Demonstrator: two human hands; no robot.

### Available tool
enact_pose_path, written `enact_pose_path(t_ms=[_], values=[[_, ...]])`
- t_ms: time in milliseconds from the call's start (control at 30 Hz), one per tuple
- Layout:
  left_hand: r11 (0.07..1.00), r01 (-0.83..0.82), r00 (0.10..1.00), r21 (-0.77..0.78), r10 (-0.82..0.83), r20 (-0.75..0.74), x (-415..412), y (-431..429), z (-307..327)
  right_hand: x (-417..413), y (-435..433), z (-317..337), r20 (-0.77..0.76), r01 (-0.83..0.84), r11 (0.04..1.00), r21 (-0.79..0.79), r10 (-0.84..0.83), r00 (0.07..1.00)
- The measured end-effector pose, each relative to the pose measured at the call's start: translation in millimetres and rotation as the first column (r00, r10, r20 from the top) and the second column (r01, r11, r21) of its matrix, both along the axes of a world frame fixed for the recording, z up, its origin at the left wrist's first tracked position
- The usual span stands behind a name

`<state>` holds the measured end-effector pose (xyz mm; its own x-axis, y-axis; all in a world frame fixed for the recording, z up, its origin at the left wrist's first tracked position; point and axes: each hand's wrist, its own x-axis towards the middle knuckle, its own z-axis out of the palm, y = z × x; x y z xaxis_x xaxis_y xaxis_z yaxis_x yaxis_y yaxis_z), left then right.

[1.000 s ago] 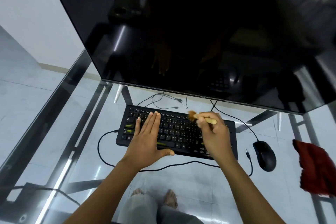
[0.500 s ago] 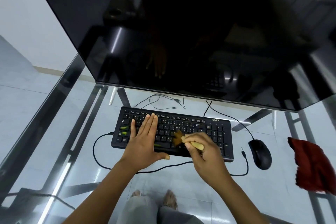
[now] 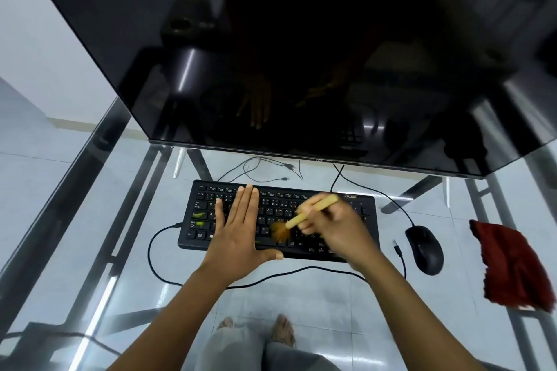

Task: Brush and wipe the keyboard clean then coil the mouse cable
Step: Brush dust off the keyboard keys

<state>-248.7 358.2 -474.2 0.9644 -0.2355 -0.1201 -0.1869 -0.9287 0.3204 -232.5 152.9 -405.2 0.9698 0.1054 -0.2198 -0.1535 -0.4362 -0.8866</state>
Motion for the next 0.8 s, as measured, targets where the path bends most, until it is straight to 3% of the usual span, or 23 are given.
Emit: enact_pose_path(t_ms=[67, 133, 233, 267, 367, 433, 500, 533, 600, 633, 667, 733, 800], values=[[1.0, -0.006, 1.0, -0.011, 0.006, -0.004, 1, -3, 1, 3, 10, -6, 0.114, 0.014, 0.994, -0.106, -0.002, 0.993], [0.999, -0.025, 1.0, -0.041, 0.025, -0.004, 2, -4, 2, 8, 17, -7, 0.221, 0.123, 0.989, -0.082, -0.103, 0.97], [0.999, -0.023, 1.0, -0.04, 0.023, -0.001, 1, -2, 3, 11, 35, -7, 0.081, -0.046, 0.999, 0.013, 0.045, 0.996], [0.999, -0.022, 1.0, -0.038, 0.022, 0.001, 1, -1, 2, 11, 41, -7, 0.094, -0.076, 0.996, -0.039, 0.08, 0.992], [0.999, -0.033, 0.999, -0.031, 0.032, -0.019, 1, 2, -1, 17, 43, -10, 0.281, 0.086, 0.995, -0.048, -0.07, 0.957], [1.0, -0.028, 0.999, -0.009, 0.028, -0.02, 0, 5, -4, 17, 37, -9, 0.186, 0.065, 0.997, 0.036, -0.071, 0.98], [0.999, -0.012, 1.0, 0.038, 0.013, -0.017, 0, 8, -8, 13, 32, -12, 0.04, -0.053, 0.997, 0.053, 0.051, 0.998], [0.999, -0.013, 1.0, 0.048, 0.014, -0.014, 0, 8, -8, 11, 27, -12, 0.051, -0.028, 1.0, -0.013, 0.029, 0.998], [0.998, -0.016, 1.0, 0.066, 0.017, -0.014, 1, 7, -8, 10, 12, -16, 0.238, 0.157, 0.981, -0.115, -0.127, 0.963], [0.997, -0.014, 1.0, 0.078, 0.015, -0.016, 0, 6, -7, 9, 3, -18, 0.265, 0.232, 0.968, -0.094, -0.2, 0.943], [0.997, -0.015, 1.0, 0.081, 0.016, -0.019, 0, 5, -6, 8, -3, -17, 0.232, 0.261, 0.965, -0.018, -0.25, 0.94], [0.997, -0.014, 0.999, 0.071, 0.016, -0.029, 1, 1, -5, 4, -14, -19, 0.072, 0.155, 0.986, 0.061, -0.16, 0.985], [0.997, 0.008, 0.999, 0.08, -0.006, -0.033, 2, -3, -4, 0, -24, -16, 0.06, 0.139, 0.99, -0.017, -0.138, 0.989]])
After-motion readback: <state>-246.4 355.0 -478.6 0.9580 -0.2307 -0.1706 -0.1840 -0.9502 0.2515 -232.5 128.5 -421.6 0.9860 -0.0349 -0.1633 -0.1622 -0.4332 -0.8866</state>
